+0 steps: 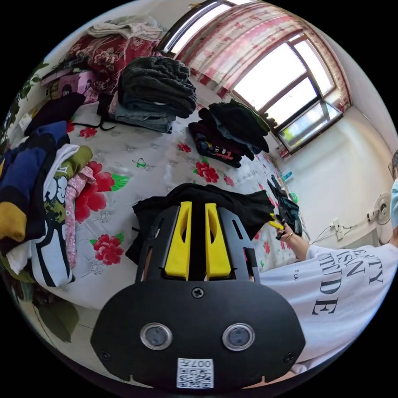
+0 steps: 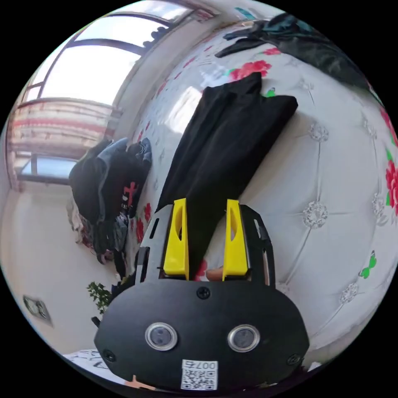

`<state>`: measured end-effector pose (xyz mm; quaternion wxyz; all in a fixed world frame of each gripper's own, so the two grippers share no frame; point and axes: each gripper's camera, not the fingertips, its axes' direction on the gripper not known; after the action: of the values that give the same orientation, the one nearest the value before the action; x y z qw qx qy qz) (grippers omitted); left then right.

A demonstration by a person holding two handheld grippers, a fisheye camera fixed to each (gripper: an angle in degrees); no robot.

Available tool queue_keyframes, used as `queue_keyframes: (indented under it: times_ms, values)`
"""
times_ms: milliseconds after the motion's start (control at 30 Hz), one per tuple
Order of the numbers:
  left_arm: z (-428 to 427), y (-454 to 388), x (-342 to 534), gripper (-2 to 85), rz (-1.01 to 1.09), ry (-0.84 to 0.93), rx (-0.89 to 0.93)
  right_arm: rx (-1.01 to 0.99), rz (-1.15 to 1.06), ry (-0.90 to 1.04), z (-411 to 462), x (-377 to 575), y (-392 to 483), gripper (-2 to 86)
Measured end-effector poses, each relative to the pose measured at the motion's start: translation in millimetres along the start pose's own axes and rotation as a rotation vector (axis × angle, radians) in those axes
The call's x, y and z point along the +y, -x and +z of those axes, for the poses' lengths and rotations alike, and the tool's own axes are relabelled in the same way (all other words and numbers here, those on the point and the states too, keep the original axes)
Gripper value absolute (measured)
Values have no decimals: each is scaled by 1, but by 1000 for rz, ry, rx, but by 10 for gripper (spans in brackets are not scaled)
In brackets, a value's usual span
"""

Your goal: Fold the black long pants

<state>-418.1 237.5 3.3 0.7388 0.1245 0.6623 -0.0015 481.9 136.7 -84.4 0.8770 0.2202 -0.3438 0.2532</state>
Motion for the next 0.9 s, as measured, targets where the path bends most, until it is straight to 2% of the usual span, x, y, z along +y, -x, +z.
queue_keyframes:
  times_ms: [100, 233, 367, 433, 600, 733, 767, 833, 867, 900]
  values:
    - [1, 12, -10, 53, -37, -14, -6, -52, 90, -58, -10, -14, -14, 28]
    - [4, 26, -58, 49, -12, -36, -6, -187, -65, -91, -33, -38, 27, 2]
    - [-22, 2, -135, 44, 169, -183, 40, -287, -298, -170, -83, -45, 107, -2]
    - [-48, -23, -154, 44, 280, -275, 83, -362, -431, -264, -136, -34, 151, -3]
    - [-121, -74, -126, 40, 516, -434, 51, -359, -635, -379, -233, 15, 181, -3]
    - [-128, -59, -48, 12, 495, -326, -65, -223, -758, -327, -257, 75, 160, 0]
    - [-118, -42, -24, 2, 416, -267, -82, -185, -770, -300, -253, 84, 155, 1]
    - [-88, -12, 12, -2, 270, -136, -107, 15, -766, -153, -213, 118, 124, 9]
    - [-60, 12, 37, -2, 148, -19, -133, 73, -739, -115, -199, 125, 112, 12]
    - [-46, 23, 51, -3, 90, 26, -145, 191, -643, -32, -166, 135, 83, 23]
